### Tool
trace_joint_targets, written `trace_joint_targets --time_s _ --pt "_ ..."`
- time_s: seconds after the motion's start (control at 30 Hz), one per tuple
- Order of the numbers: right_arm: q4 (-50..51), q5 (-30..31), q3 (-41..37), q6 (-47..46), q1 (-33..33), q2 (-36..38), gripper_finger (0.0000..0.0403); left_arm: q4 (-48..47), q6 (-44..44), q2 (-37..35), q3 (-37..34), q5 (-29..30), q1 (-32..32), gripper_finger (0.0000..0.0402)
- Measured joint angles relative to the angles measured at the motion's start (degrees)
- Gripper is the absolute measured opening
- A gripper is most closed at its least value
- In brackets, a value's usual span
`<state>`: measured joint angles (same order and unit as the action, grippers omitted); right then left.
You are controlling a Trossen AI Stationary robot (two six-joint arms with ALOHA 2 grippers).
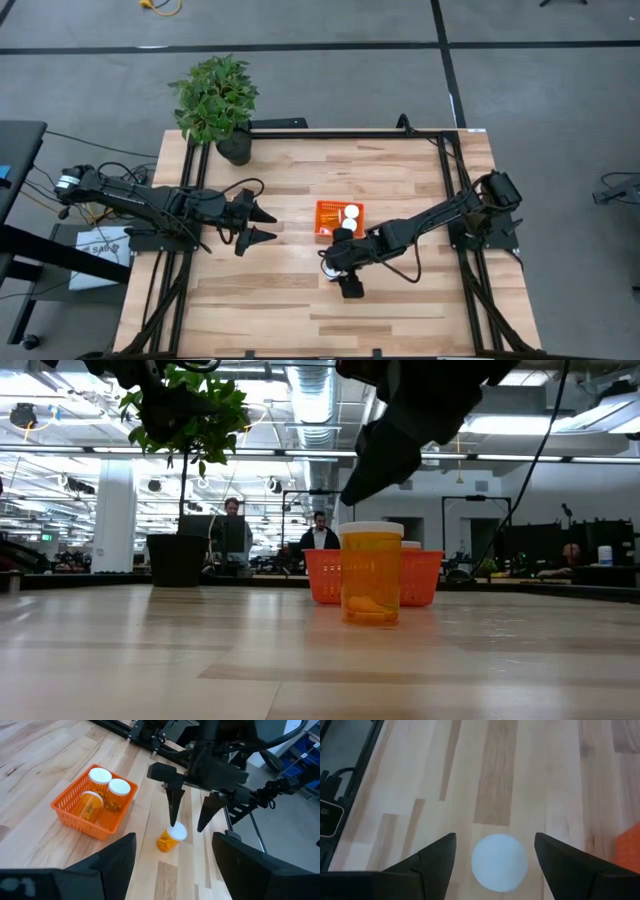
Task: Pick and place pill bottles into a basket
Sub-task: Put the orange medicine bottle into the orange basket
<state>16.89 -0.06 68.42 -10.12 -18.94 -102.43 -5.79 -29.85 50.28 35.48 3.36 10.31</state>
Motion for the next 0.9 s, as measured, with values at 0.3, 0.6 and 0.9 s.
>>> trace_joint_targets --time_s 0.3,0.6,0.9 --pt "0.6 0.4 0.0 0.2 0.3 0.0 0.0266 -4.4 -0.3 0.0 0.0 0.0 0.0 0.0251" --pt "1.0 0.5 0.0 -1.1 1.4 0.0 0.0266 -6.0 -0.3 0.0 0.0 0.0 0.0 0.0251" --pt "8.3 0.2 2.4 -3.3 2.4 0.0 0.0266 -6.1 -0.4 0.0 0.0 0.0 0.0 0.0251"
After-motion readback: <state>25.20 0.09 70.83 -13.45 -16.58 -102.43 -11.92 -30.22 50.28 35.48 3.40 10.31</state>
